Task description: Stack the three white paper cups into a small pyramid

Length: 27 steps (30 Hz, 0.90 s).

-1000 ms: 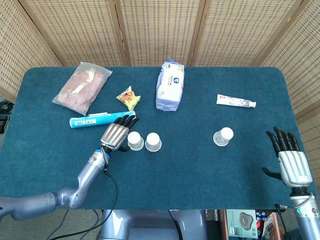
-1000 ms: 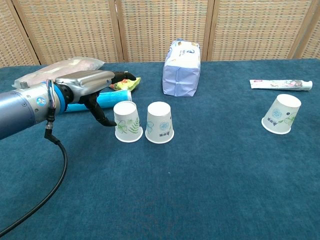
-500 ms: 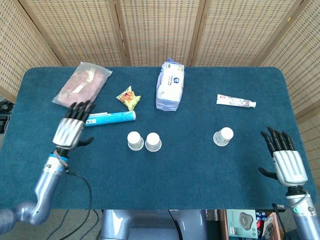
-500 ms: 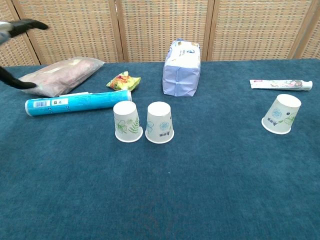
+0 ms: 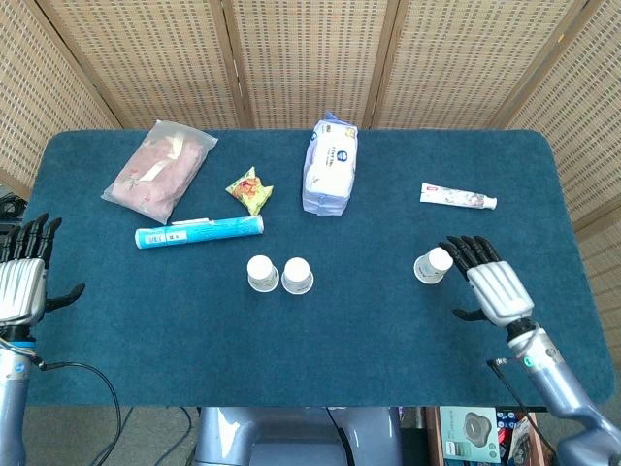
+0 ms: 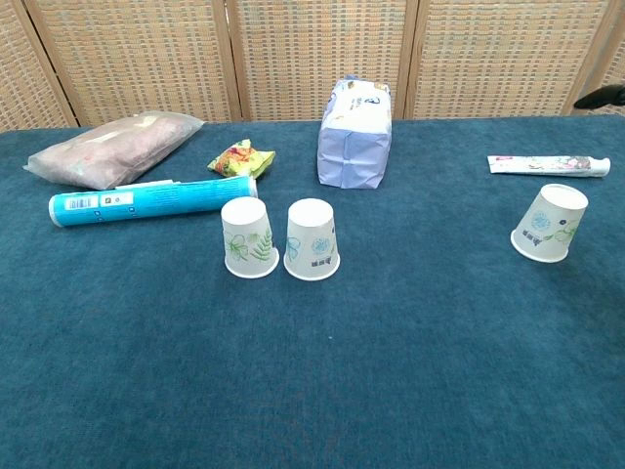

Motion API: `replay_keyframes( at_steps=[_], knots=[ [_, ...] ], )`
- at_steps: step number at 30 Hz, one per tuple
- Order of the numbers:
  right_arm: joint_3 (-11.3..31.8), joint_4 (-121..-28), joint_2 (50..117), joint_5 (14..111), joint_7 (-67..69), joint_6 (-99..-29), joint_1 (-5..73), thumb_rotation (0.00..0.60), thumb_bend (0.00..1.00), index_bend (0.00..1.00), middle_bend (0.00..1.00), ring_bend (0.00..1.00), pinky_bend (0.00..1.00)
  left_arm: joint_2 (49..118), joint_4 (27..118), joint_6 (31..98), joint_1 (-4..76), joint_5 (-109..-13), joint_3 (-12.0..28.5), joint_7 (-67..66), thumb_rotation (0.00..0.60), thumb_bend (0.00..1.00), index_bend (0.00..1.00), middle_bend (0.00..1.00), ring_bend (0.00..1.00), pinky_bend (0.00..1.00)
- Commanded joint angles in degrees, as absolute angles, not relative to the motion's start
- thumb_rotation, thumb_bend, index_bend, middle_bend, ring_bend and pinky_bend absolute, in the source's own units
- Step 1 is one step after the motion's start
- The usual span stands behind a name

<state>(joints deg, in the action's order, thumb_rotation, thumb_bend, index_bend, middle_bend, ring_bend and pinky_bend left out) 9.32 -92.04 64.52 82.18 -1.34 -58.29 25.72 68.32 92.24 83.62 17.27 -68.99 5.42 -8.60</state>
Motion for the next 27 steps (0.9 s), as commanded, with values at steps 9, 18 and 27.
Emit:
replay_keyframes(
  at_steps=[9, 18, 27],
  knots=[
    [12.13, -75.29, 76.05, 68.92, -2.68, -44.07, 36.81, 0.600, 0.02, 0.12, 0.25, 0.15, 0.19, 65.19, 94.34, 86.03, 13.97, -72.12, 5.36, -7.88, 0.600, 0.21, 0.00, 0.00, 0.00, 0.00],
    [11.62, -69.60, 80.21, 66.27, -4.56, -43.80, 38.23, 0.600, 0.18, 0.32, 0.44, 0.34, 0.42, 64.79, 94.79, 84.28, 13.63, -71.66, 6.33, -7.94, 0.600, 0.21, 0.00, 0.00, 0.00, 0.00],
    [10.95, -68.00, 80.80, 66.91, -3.05, -44.34, 38.23, 0.600, 0.31, 0.40, 0.52, 0.42, 0.54, 65.05, 94.47, 82.56, 13.64, -71.36, 7.02, -8.22, 0.600, 0.21, 0.00, 0.00, 0.00, 0.00]
  ],
)
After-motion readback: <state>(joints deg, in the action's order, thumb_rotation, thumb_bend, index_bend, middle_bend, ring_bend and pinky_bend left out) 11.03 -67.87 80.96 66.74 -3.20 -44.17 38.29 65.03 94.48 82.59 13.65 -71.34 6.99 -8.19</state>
